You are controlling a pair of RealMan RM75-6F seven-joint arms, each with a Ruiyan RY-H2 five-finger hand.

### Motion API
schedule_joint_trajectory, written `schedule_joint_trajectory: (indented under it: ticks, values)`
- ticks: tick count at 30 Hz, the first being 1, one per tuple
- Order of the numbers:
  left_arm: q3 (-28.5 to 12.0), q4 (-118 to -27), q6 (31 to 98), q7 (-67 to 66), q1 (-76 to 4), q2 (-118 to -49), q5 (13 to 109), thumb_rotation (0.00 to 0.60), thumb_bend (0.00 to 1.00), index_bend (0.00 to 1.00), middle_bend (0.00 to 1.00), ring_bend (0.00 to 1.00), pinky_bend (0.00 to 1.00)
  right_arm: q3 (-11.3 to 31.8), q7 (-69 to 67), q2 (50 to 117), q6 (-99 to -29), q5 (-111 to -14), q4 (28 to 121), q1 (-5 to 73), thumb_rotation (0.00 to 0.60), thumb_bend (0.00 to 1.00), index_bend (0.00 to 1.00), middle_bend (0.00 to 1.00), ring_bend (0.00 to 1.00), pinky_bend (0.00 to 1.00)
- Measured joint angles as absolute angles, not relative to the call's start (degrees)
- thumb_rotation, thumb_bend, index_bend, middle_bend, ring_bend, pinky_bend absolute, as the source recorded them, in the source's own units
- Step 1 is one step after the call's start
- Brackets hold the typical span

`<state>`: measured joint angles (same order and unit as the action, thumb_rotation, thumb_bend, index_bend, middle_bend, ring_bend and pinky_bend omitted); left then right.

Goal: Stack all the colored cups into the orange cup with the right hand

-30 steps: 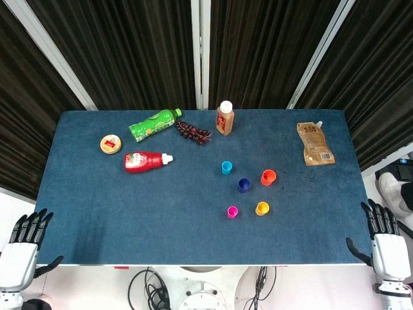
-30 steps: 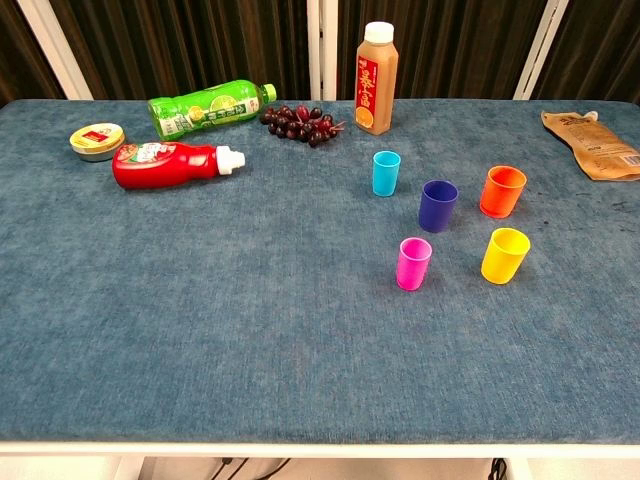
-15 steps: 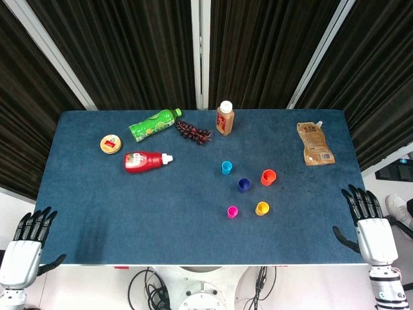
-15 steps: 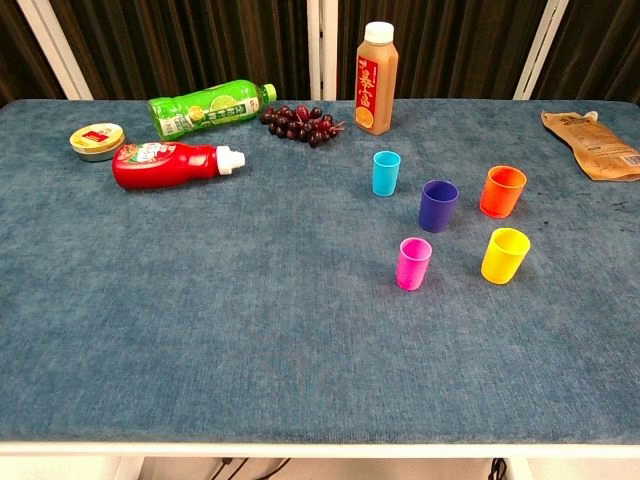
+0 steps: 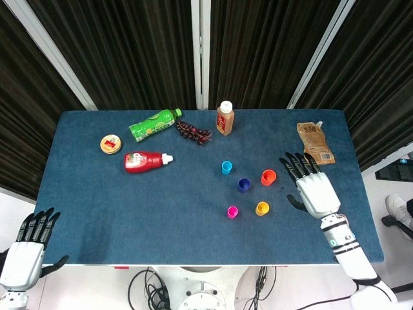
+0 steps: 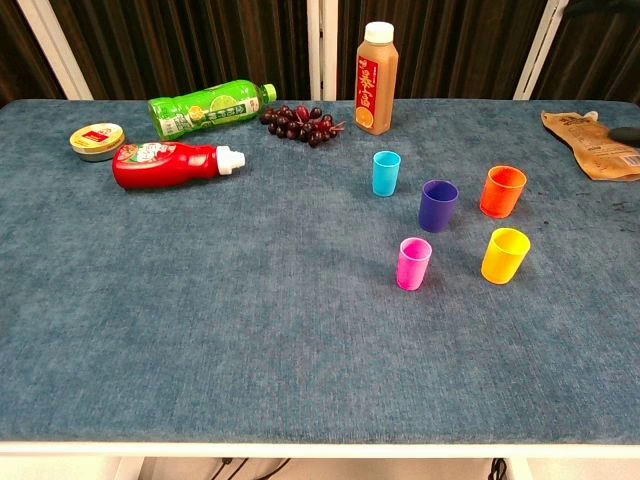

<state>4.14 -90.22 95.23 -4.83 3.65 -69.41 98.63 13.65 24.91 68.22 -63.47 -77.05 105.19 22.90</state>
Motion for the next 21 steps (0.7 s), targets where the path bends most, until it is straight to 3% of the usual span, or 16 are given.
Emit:
schedule_joint_trajectory:
  ticks: [11,21]
  values:
    - [4.20,-89.58,95.55,-3.45,3.81,-69.49,98.64,0.600,0.06,0.01,0.00,0.00,0.00,14.86,41.32,79.61,-56.58,-53.82,101.96,35.81,0.600,0.21,0.00,0.07,0.00,0.00]
    - [4.46,-88.69,95.60,-1.73,3.92,-69.42,98.70,0.600,0.06,0.01,0.00,0.00,0.00,12.72,46.17,86.87,-56.98,-42.96,95.57,42.46,0.600,0.21,0.07,0.12,0.00,0.00]
